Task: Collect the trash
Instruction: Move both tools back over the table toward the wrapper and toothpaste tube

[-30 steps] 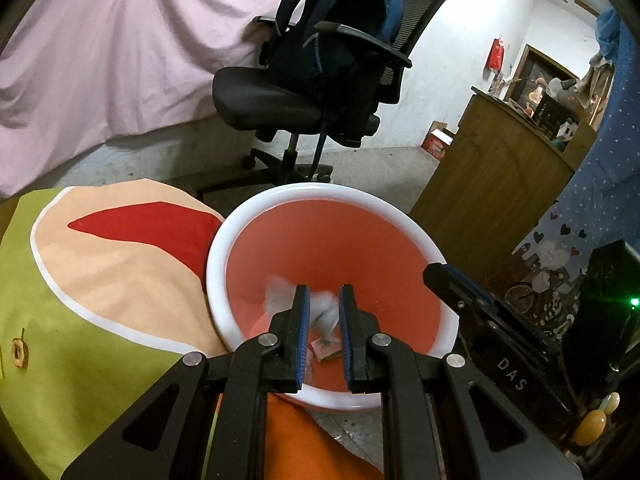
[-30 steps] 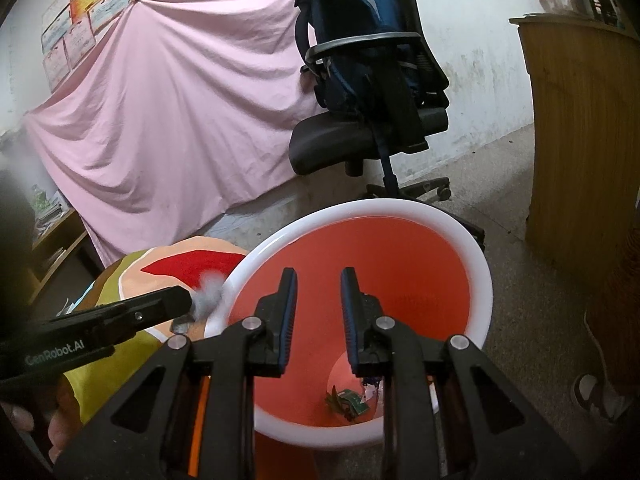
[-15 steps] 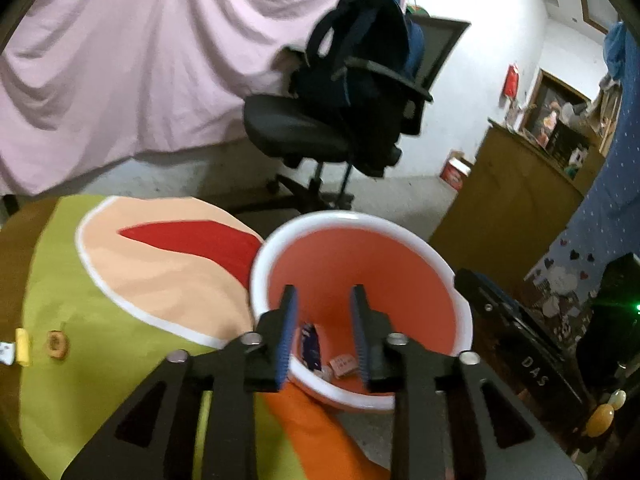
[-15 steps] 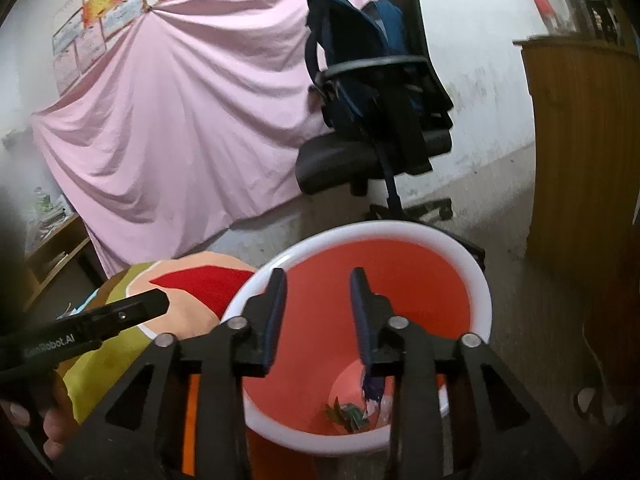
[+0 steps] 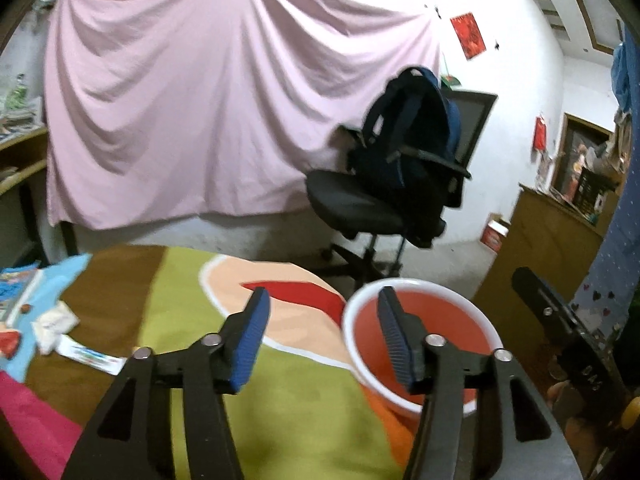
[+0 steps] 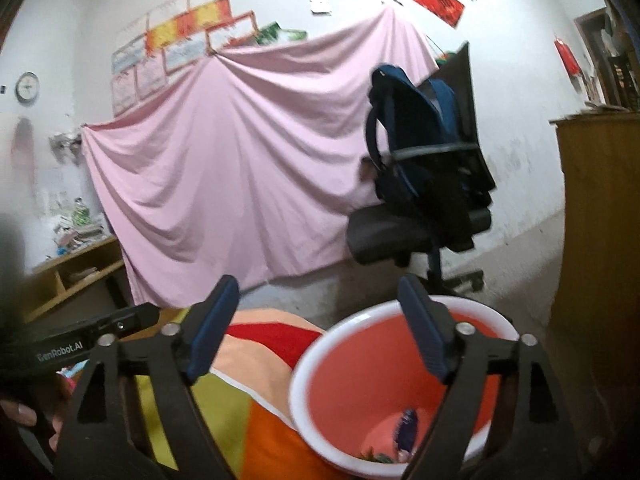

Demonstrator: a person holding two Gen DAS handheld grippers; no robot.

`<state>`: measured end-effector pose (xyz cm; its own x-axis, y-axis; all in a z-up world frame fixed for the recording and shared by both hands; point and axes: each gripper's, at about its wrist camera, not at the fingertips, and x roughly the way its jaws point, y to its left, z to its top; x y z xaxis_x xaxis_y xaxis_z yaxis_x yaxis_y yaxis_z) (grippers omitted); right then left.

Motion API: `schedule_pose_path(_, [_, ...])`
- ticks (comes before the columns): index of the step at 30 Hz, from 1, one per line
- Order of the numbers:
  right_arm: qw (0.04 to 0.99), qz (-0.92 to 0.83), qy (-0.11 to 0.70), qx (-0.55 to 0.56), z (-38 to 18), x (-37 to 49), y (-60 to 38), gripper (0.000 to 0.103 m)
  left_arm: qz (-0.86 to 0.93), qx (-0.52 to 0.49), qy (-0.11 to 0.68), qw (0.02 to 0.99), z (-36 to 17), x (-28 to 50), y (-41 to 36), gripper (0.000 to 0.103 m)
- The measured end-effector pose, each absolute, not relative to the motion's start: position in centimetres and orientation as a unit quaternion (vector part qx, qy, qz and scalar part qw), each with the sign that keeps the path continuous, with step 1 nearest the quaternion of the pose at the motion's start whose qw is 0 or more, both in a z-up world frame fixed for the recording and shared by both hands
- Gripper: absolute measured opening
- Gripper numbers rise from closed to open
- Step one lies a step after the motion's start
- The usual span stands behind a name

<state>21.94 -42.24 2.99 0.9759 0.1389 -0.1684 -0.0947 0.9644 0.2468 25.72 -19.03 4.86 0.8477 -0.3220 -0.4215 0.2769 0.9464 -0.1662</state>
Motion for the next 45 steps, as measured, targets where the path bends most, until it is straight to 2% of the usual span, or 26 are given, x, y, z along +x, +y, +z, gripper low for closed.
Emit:
schedule_pose_path(3, [0.988, 0.075, 0.07, 0.12, 3.9, 21.5, -40.6, 0.103, -0.134, -0.058, 0.201, 0.969, 5.6, 24.4, -16.7, 0.069])
schedule_pose_path(5, [0.988, 0.081, 0.055, 0.119, 4.4, 21.1, -39.4, 0.103, -0.118, -0.061, 0.184, 0.974, 6.1, 23.4, -15.0, 0.085])
schedule_pose_path(6, [0.988, 0.085, 0.05, 0.119, 4.6, 21.0, -38.9, 0.103, -0.11, -0.062, 0.176, 0.976, 6.3, 23.2, -14.4, 0.088])
schedule_pose_path(8, [0.987, 0.094, 0.041, 0.125, 5.0, 20.9, -37.8, 0.103, -0.093, -0.064, 0.154, 0.982, 6.7, 22.2, -12.9, 0.1])
schedule_pose_path(19, [0.984, 0.126, -0.017, 0.127, 7.1, 19.4, -32.3, 0.103, -0.008, -0.069, 0.087, 0.994, 7.6, 17.4, -4.8, 0.101])
schedule_pose_path(28, [0.98, 0.172, -0.044, 0.092, 8.2, 19.5, -26.0, 0.103, 0.049, -0.067, 0.062, 0.995, 7.0, 14.8, 1.0, 0.101])
schedule_pose_path(38, [0.973, 0.229, 0.0, 0.036, 6.1, 21.9, -18.6, 0.103, 0.095, -0.064, 0.099, 0.988, 4.0, 15.0, 6.0, 0.101])
schedule_pose_path(45, [0.963, 0.258, 0.084, 0.002, 3.2, 25.6, -15.4, 0.103, 0.093, -0.069, 0.158, 0.981, 1.5, 17.0, 8.5, 0.101])
